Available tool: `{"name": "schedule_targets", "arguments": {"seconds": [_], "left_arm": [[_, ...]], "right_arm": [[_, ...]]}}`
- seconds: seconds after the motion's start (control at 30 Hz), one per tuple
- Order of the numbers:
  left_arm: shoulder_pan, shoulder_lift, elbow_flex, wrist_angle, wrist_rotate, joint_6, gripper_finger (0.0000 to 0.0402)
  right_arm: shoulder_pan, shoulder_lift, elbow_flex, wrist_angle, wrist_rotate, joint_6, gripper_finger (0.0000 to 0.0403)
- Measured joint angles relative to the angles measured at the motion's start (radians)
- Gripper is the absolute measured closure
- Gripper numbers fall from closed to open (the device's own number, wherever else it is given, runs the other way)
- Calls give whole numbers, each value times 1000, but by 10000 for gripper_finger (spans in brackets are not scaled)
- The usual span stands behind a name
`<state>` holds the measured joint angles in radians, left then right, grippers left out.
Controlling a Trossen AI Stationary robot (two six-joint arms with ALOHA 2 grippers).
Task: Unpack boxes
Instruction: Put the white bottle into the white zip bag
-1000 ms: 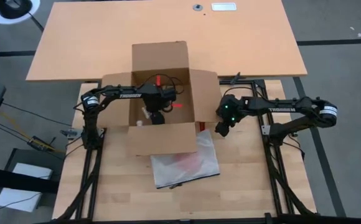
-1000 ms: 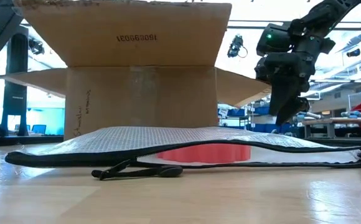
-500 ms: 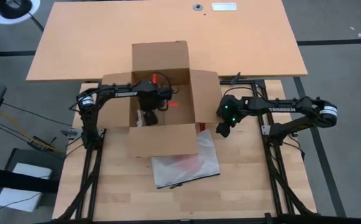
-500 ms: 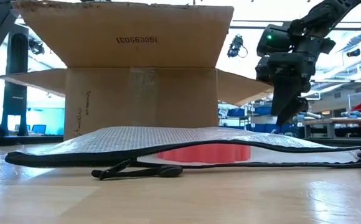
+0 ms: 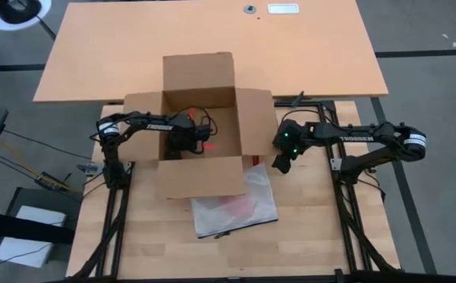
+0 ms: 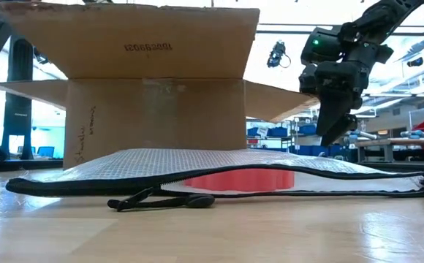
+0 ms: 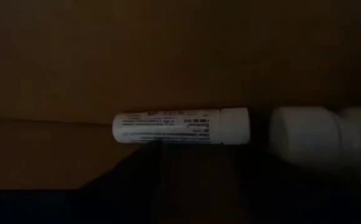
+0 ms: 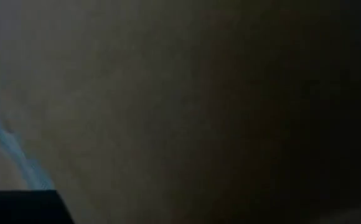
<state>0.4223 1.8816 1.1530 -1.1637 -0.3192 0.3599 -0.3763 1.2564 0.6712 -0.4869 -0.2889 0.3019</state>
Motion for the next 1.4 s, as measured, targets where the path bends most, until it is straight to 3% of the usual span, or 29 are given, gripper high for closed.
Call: {"name": "schedule_targets", "arguments": {"seconds": [0.17, 0.37, 0.6, 0.9, 1.17, 1.4], "left_arm": [[-6, 3, 7, 99, -56, 6, 190], [-12, 8, 115, 201, -6, -46, 190], [-1, 6, 213, 203, 7, -45, 190], [146, 4, 189, 180, 58, -161, 191], [214, 4, 182, 132, 209, 7, 191], [218, 50, 182, 132, 175, -85, 191]], "right_arm": [[0, 0, 0, 0, 6, 3, 171], [1, 0, 0, -8, 5, 8, 172], [6, 0, 0, -10, -4, 14, 176], [14, 0, 0, -11, -10, 12, 178], [15, 0, 0, -15, -23, 11, 179], [15, 0, 0, -15, -20, 10, 181]]}}
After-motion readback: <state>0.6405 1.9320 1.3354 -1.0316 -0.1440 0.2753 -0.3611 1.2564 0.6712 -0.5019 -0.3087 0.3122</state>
